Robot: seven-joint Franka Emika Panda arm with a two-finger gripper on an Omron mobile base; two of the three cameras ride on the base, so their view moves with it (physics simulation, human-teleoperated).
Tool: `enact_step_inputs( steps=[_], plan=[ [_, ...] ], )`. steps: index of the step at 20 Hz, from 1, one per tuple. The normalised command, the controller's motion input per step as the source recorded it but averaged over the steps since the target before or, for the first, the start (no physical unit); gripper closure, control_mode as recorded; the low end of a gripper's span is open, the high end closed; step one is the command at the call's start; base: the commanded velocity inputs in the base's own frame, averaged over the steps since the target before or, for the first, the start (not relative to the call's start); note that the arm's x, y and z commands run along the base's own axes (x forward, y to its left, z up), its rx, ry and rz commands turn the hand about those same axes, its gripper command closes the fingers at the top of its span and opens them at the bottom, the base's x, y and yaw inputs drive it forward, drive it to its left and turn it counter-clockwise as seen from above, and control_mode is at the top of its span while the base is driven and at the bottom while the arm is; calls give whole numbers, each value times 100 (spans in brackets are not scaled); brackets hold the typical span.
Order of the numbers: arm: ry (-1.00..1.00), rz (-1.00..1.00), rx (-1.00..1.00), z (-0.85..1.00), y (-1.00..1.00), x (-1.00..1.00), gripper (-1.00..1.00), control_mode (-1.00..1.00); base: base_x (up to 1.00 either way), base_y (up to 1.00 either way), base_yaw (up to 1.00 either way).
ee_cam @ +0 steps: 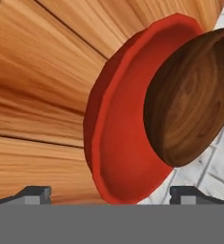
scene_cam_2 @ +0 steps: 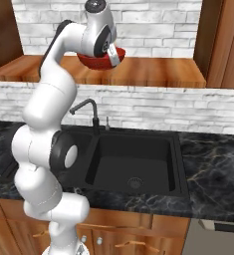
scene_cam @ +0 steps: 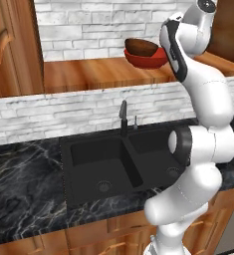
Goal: Pick up the bowls on the counter and stack them on top of one another in the open cabinet. Place the smaller bowl on top of the larger bowl.
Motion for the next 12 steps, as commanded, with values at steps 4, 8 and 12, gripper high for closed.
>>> enact_step_inputs(
  steps=[4, 8, 12],
  plan=[
    [-2, 0, 0, 1, -1, -64, -100, -100, 0, 0, 0],
    [0, 0, 0, 0, 0, -79, -100, -100, 0, 0, 0],
    [0, 0, -1, -8, 0, -96, -100, -100, 0, 0, 0]
  ],
)
